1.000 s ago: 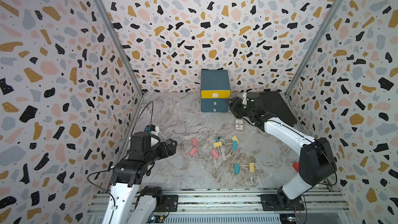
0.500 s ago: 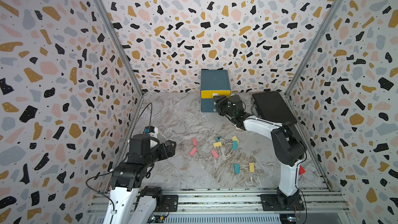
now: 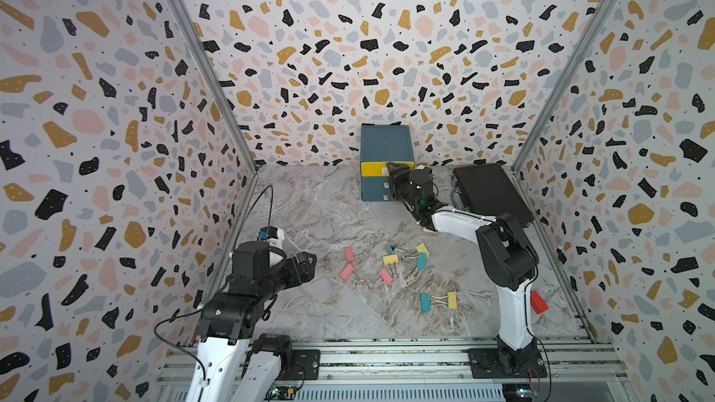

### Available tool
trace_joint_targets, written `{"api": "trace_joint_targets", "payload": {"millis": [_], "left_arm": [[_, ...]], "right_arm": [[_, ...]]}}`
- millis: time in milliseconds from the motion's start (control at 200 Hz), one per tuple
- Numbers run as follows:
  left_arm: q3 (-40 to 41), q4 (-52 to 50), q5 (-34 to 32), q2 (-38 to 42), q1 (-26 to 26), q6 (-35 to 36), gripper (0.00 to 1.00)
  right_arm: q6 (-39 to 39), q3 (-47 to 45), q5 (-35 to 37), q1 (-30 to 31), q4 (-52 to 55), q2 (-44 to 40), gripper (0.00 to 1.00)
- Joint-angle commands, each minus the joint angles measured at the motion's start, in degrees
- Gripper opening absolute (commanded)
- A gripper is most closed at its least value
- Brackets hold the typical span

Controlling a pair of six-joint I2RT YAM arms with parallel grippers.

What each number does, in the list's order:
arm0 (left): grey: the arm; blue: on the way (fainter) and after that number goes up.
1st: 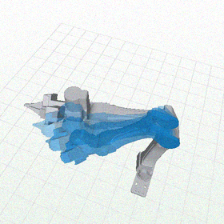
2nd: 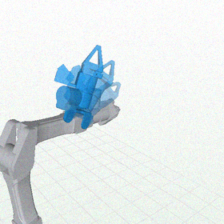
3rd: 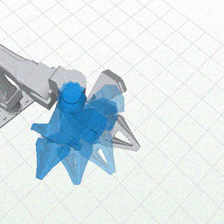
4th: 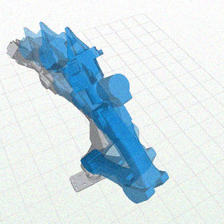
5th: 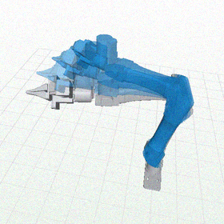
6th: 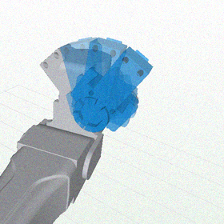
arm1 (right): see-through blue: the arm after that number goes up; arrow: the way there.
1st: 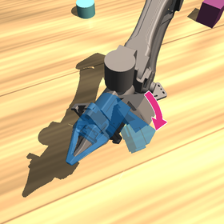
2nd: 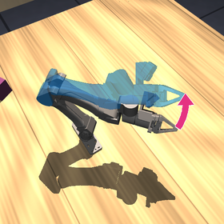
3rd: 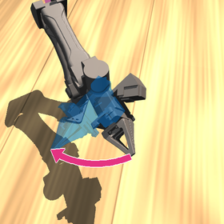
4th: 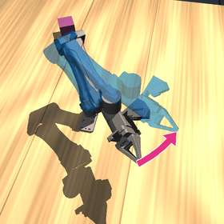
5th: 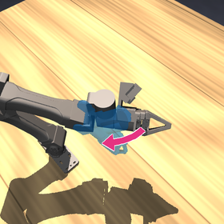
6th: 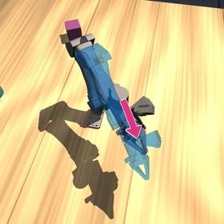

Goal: Put the binder clips in the drawer according to color
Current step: Open the drawer in the storage box.

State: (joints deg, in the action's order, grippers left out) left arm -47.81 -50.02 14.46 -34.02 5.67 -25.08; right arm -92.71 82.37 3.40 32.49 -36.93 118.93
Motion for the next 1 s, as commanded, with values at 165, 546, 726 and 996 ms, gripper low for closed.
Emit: {"api": "trace_joint_targets", "payload": {"millis": [165, 546, 726, 996], "left_arm": [[0.75, 2.51, 1.03, -0.09, -0.31, 0.51, 0.87], [0.80, 2.68, 0.93, -0.18, -0.31, 0.55, 0.86], [0.88, 2.67, 0.84, -0.23, -0.33, 0.47, 0.86], [0.93, 2.77, 0.79, -0.13, -0.33, 0.44, 0.85]], "right_arm": [[-1.60, 3.76, 1.93, 0.40, -2.19, 1.20, 0.62], [-3.01, 4.25, 2.91, 0.47, -1.79, 2.47, 0.55], [-3.36, 5.32, 2.91, 0.47, -0.12, 2.95, 0.49], [-3.62, 4.75, 3.36, 0.49, 0.10, 2.66, 0.34]]}}
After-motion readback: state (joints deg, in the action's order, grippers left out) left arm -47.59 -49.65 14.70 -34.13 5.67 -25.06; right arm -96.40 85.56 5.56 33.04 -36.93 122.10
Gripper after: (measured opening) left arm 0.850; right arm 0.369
